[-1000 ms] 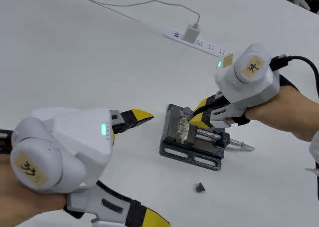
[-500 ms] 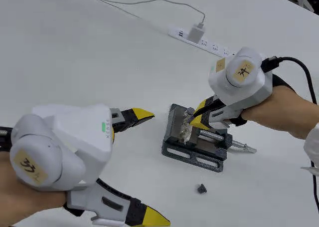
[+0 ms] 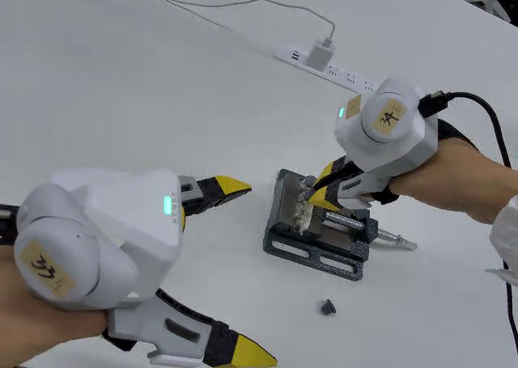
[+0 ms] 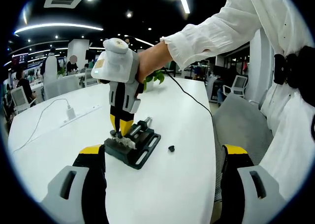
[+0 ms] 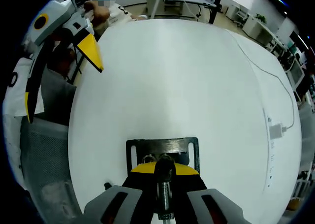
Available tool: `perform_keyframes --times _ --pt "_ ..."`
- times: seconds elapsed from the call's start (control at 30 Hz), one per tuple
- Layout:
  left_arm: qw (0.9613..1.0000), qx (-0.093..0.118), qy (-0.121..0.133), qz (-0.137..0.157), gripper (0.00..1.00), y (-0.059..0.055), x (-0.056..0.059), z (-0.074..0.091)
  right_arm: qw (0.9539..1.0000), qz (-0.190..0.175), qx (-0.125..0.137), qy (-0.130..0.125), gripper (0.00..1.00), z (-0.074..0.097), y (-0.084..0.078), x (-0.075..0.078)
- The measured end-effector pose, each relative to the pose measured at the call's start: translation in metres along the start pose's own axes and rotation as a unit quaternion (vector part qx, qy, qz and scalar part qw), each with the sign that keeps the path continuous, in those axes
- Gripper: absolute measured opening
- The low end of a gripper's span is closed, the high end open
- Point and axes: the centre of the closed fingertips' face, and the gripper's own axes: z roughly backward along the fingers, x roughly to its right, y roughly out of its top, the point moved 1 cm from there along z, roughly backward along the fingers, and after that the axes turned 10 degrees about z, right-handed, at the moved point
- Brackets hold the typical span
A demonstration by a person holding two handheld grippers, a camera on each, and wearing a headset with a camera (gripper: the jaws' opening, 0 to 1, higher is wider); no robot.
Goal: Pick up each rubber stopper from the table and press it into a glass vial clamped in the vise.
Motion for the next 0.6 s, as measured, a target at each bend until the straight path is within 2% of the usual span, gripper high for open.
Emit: perform_keyframes --times 0.23,0.6 --pt "1.0000 0.001 0.001 0.003 0.97 -0.0005 0.0003 0.0007 0.9999 0.006 -0.016 0.002 0.05 -0.0026 -0.0011 0.0035" --pt "1.0000 0.006 -0.001 0.003 0.96 0.0031 -0.0004 -0.0009 0.9993 -0.011 -0.035 0.006 0.05 -0.0047 -0.0036 0.0049"
